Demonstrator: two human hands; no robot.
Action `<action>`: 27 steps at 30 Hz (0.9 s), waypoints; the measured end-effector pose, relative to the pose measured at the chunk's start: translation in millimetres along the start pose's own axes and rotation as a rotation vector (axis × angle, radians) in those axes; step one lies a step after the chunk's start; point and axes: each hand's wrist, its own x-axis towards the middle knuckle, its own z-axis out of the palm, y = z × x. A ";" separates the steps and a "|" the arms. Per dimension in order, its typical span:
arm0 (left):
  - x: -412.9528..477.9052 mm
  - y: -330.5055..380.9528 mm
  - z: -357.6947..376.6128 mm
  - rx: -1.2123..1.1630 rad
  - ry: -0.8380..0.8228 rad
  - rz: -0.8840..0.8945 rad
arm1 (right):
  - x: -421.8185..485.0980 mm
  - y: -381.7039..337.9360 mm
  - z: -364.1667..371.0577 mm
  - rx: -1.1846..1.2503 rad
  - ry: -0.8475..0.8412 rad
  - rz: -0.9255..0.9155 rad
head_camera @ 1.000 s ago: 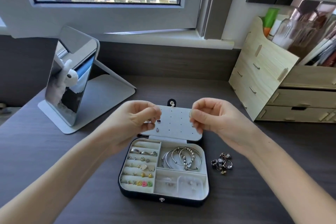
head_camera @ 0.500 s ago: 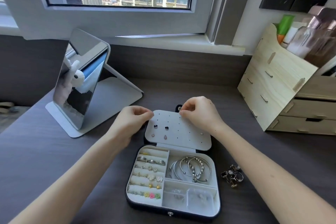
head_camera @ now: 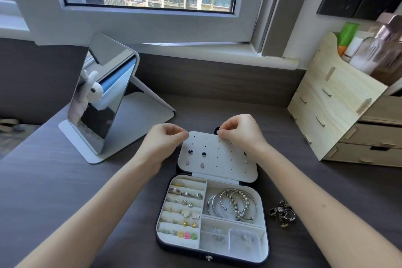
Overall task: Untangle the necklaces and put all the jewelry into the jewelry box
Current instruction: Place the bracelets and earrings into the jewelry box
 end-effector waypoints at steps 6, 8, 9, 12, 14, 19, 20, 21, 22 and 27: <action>-4.5 8.5 0.2 0.000 -0.007 0.033 | -4.2 -0.8 -4.0 -0.007 0.022 -0.065; -6.1 11.0 -3.2 -0.043 -0.007 0.046 | -8.8 -4.6 -10.3 0.027 0.046 -0.119; -7.4 12.8 -5.8 -0.095 -0.026 0.043 | -12.2 -6.9 -13.5 0.046 0.063 -0.158; -13.7 20.2 -15.4 -0.295 -0.140 0.026 | -27.6 -14.4 -19.5 0.032 0.118 -0.297; -16.9 22.9 -22.3 -0.416 -0.212 0.020 | -39.9 -18.4 -19.3 -0.013 0.134 -0.374; -24.4 20.9 -32.9 -0.581 -0.294 -0.026 | -55.9 -26.6 -8.3 -0.172 0.218 -0.508; -25.8 20.8 -33.9 -0.595 -0.307 -0.021 | -57.1 -29.2 -4.9 -0.204 0.252 -0.539; -27.4 20.8 -34.9 -0.606 -0.317 -0.016 | -57.7 -31.9 -1.8 -0.225 0.284 -0.563; -29.0 20.9 -35.9 -0.616 -0.324 -0.012 | -57.7 -34.6 1.0 -0.235 0.305 -0.577; -37.9 19.1 -38.3 -0.653 -0.334 -0.001 | -53.8 -38.7 6.2 -0.254 0.296 -0.561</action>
